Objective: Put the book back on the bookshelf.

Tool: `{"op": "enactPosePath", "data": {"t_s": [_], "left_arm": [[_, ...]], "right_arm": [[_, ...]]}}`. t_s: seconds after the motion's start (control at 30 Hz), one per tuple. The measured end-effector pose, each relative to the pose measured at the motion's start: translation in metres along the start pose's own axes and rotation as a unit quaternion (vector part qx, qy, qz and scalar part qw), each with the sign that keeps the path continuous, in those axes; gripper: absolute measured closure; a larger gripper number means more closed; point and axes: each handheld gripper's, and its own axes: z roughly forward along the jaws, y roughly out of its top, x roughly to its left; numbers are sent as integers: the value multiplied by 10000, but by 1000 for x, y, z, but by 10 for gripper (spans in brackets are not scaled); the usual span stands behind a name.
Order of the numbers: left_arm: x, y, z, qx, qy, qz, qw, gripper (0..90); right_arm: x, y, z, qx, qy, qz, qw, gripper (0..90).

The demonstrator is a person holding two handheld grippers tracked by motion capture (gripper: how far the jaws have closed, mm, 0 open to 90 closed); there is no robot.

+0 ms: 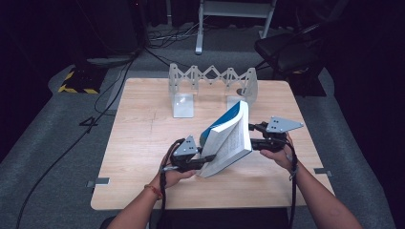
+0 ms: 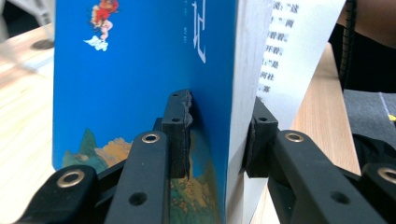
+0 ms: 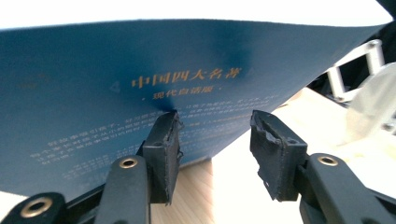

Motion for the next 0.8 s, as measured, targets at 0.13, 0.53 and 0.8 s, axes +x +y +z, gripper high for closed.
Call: {"op": "enactPosePath", "data": {"t_s": [0.13, 0.53, 0.8], "left_arm": [[-3, 9, 22, -72, -188, 40, 9998, 684], [-5, 14, 25, -59, -51, 243, 9997, 664], [-8, 9, 3, 128, 82, 217, 9996, 581]], "right_arm": [[-4, 1, -20, -3, -172, -102, 9998, 535], [2, -4, -40, -155, -166, -67, 9997, 535], [30, 8, -15, 19, -34, -285, 9996, 477]]}}
